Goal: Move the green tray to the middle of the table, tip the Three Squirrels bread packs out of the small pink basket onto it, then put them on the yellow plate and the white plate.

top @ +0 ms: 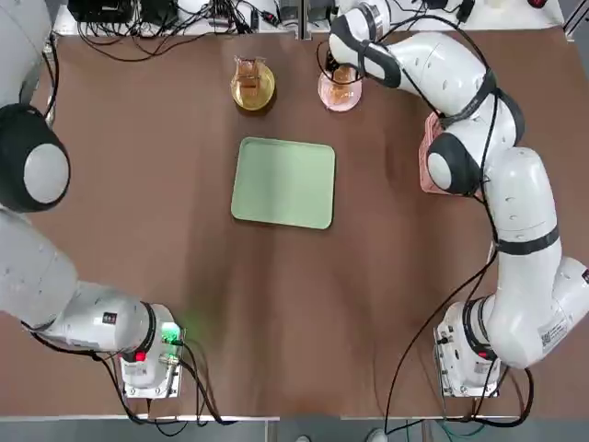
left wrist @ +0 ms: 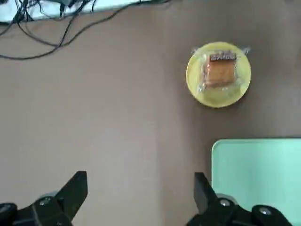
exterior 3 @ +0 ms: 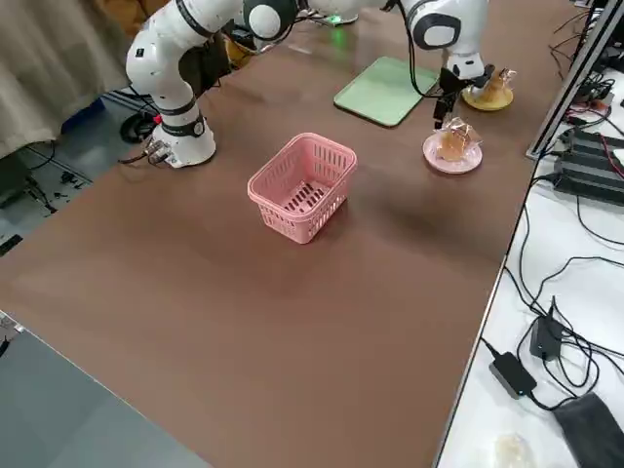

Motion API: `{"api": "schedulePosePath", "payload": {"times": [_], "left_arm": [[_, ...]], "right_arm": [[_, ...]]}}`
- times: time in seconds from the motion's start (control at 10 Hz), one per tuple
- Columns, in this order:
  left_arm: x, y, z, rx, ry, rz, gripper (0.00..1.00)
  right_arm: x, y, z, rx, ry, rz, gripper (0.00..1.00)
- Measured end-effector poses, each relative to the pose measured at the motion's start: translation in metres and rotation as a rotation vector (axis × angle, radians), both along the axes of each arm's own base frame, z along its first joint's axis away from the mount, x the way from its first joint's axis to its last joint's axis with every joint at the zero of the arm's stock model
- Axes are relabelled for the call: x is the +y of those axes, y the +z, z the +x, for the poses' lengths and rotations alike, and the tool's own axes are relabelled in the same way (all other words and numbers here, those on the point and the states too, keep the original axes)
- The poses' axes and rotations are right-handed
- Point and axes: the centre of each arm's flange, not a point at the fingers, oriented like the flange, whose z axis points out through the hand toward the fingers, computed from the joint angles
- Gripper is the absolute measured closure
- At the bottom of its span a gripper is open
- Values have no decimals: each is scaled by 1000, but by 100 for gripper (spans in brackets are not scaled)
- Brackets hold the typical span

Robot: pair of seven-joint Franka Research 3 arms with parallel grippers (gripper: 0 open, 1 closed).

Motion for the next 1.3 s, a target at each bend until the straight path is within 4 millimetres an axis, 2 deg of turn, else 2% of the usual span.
{"api": "schedulePosePath", "payload": {"times": [0.1,0.2,0.4,0.5,0.7,1.0,1.2,1.3], "left_arm": [[1,-6,-9,-3,-1,1,0],[-1,-14,-16,-11,-8,0,0],[-1,-23,-21,-13,-11,0,0],[0,-21,-22,-17,-10,-1,0],[2,-13,-25,-30,-5,-4,0],[2,-7,-28,-33,-3,-5,0],[-5,-4,-30,-37,-16,-6,0],[-7,-1,-31,-39,-21,-6,0]], "right_arm": [[-6,18,-1,11,-8,-4,1],[-16,45,0,19,-21,-6,1],[-51,117,-1,9,-62,4,1],[-77,152,-2,-7,-69,20,1],[-152,214,-10,-32,-37,34,1],[-279,276,-43,-46,44,22,1],[-341,304,-78,-17,63,14,1],[-361,316,-100,11,80,13,1]]}}
